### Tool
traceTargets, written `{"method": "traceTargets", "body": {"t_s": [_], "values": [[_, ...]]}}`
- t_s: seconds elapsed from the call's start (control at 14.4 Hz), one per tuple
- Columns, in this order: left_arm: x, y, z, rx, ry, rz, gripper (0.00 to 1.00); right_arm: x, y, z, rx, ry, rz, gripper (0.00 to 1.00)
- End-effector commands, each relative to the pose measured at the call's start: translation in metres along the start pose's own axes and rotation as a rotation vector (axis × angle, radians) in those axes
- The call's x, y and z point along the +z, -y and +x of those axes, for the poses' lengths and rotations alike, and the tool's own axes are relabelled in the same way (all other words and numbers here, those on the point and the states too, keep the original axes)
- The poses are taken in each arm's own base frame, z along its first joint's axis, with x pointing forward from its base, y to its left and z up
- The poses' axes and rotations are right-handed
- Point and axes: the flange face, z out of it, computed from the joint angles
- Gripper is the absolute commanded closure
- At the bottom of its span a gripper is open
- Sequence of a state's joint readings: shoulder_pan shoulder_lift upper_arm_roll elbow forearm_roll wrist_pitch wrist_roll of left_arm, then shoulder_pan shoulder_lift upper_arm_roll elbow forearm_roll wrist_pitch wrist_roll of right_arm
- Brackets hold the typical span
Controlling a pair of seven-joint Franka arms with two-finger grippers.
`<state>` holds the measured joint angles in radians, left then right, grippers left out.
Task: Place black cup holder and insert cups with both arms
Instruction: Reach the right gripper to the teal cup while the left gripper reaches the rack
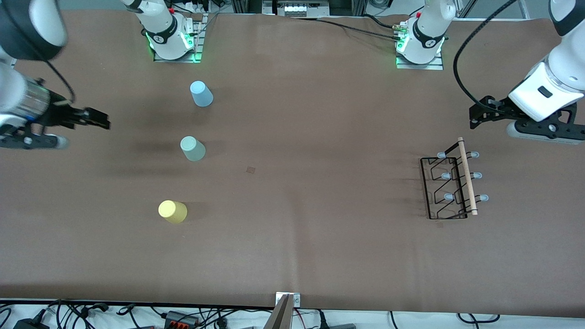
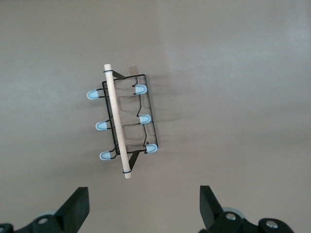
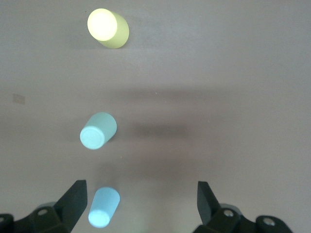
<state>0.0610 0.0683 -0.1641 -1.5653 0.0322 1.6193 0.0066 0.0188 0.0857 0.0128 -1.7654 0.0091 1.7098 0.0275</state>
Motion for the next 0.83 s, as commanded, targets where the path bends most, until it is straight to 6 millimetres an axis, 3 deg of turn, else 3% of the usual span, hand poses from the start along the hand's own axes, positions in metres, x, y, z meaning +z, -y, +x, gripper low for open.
{"method": "traceTargets", "body": {"t_s": [0.0, 0.14, 0.21, 0.62, 0.76], "values": [[0.011, 0.02, 0.008, -0.025, 0.015, -0.007, 0.0, 0.049, 0.012, -0.017, 0.025, -0.047, 0.012, 0.0], [0.03, 0.029, 0.015, -0.04, 0.047, -0.012, 0.0, 0.088, 0.027, -0.031, 0.068, -0.107, 0.015, 0.0], [0.061, 0.031, 0.027, -0.037, 0.097, -0.021, 0.0, 0.105, 0.037, -0.037, 0.089, -0.139, 0.019, 0.0], [0.102, 0.049, 0.055, -0.033, 0.058, -0.031, 0.0, 0.174, 0.095, -0.033, 0.076, -0.188, 0.028, 0.0], [0.115, 0.05, 0.063, -0.033, 0.018, -0.026, 0.0, 0.198, 0.104, -0.026, 0.061, -0.194, 0.03, 0.0]]}}
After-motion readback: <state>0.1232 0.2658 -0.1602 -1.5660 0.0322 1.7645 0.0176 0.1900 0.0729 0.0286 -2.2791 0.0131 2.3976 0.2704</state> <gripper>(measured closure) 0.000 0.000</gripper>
